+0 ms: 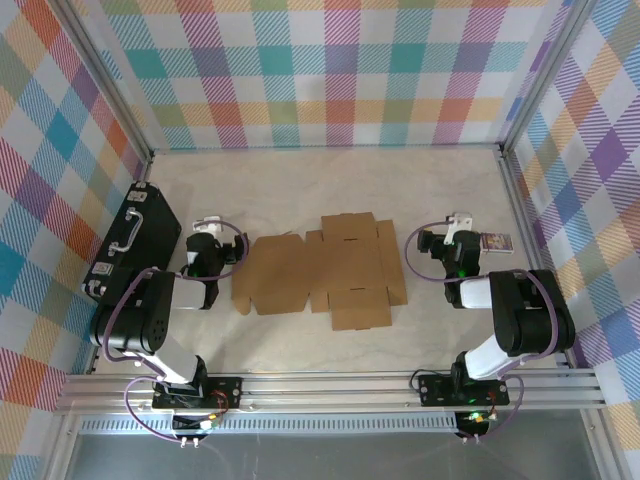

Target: Fold the paper box

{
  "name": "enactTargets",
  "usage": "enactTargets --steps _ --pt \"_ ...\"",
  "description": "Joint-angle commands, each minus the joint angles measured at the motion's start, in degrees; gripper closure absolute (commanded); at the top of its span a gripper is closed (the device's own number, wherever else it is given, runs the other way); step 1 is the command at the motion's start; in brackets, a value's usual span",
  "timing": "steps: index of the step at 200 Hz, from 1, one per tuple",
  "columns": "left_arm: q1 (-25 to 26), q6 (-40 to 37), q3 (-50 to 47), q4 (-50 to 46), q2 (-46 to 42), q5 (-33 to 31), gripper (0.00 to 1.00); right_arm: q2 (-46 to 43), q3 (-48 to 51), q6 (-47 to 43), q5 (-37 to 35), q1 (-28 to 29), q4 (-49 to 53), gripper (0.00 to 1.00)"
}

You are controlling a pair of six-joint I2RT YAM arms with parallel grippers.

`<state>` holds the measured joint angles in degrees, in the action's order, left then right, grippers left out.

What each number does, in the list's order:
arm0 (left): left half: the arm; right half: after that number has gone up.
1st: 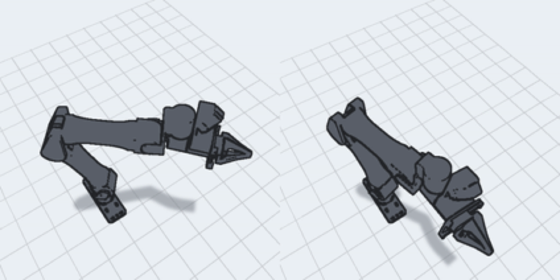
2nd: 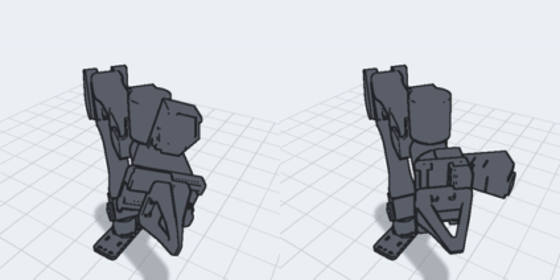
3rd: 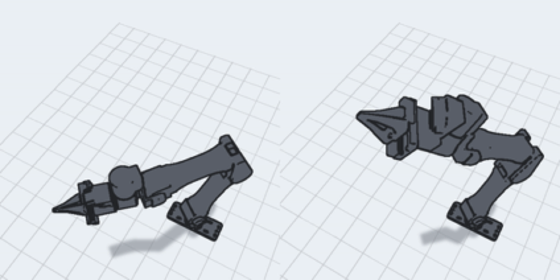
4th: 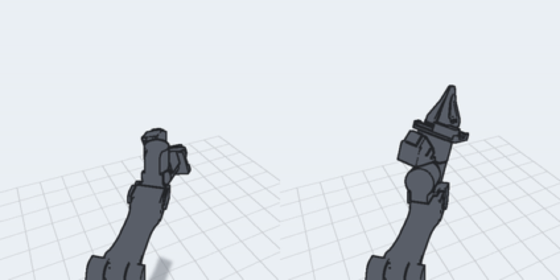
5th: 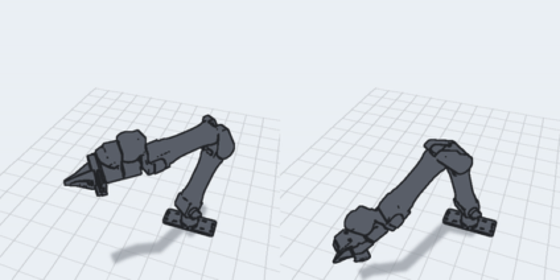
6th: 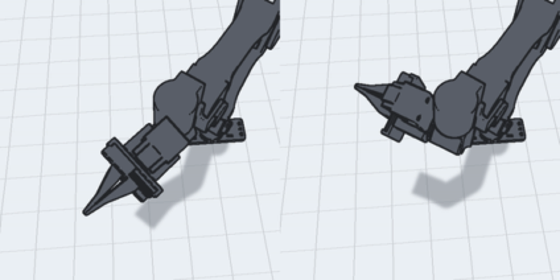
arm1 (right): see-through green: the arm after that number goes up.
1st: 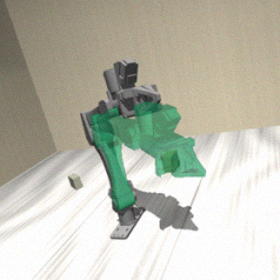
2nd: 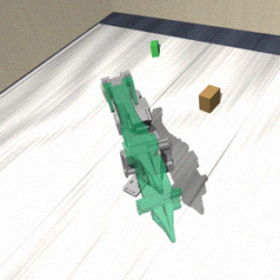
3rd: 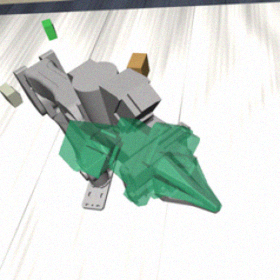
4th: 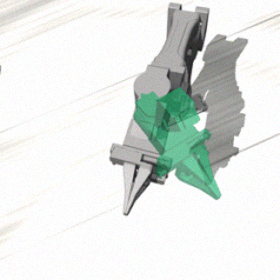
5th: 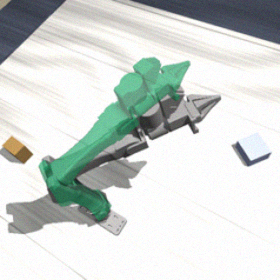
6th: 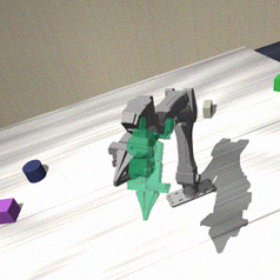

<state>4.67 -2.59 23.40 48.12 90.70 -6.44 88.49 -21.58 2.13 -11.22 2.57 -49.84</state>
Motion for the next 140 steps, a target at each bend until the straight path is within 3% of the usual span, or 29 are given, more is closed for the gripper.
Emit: enactTargets --steps 1,140 --pt "-0.4 0.5 0.6 0.5 -0.1 1.1 0.0 -0.4 -0.7 0.3 1.0 -0.1 -0.4 0.01" --pt "-0.4 0.4 0.6 0.4 -0.2 1.1 0.0 -0.3 -0.9 0.5 1.2 -0.1 0.0 0.01"
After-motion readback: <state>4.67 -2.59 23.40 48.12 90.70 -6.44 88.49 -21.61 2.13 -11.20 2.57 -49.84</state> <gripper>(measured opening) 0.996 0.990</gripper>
